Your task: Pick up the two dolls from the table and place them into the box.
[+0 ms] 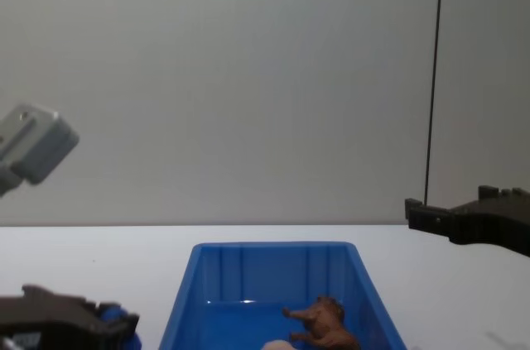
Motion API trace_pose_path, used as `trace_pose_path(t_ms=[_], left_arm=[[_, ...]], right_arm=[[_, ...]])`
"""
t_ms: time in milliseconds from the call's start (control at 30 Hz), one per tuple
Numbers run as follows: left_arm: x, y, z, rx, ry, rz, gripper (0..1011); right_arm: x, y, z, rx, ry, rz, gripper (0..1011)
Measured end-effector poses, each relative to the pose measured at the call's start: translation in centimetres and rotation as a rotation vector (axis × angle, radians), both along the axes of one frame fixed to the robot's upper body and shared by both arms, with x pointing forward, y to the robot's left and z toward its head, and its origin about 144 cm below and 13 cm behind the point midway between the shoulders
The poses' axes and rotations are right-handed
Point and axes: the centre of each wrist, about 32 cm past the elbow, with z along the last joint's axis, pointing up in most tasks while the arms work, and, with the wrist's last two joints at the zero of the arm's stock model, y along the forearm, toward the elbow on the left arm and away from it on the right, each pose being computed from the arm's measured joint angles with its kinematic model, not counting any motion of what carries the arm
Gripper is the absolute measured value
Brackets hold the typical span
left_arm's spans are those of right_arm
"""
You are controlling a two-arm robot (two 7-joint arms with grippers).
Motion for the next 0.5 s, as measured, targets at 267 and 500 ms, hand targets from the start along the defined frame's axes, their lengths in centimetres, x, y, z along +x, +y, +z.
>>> trace_pose_path(t_ms=[267, 500], left_arm=[[0.2, -1.0, 2.6, 0.033, -0.09, -0.044, 168], [0.7, -2.1, 4.8, 0.054, -0.163, -0.11, 133]], right_arm=[[0.0, 0.0, 0.0, 0.0, 0.0, 0.0, 1001], [0.0, 0.0, 0.0, 0.0, 0.0, 0.0, 1001]])
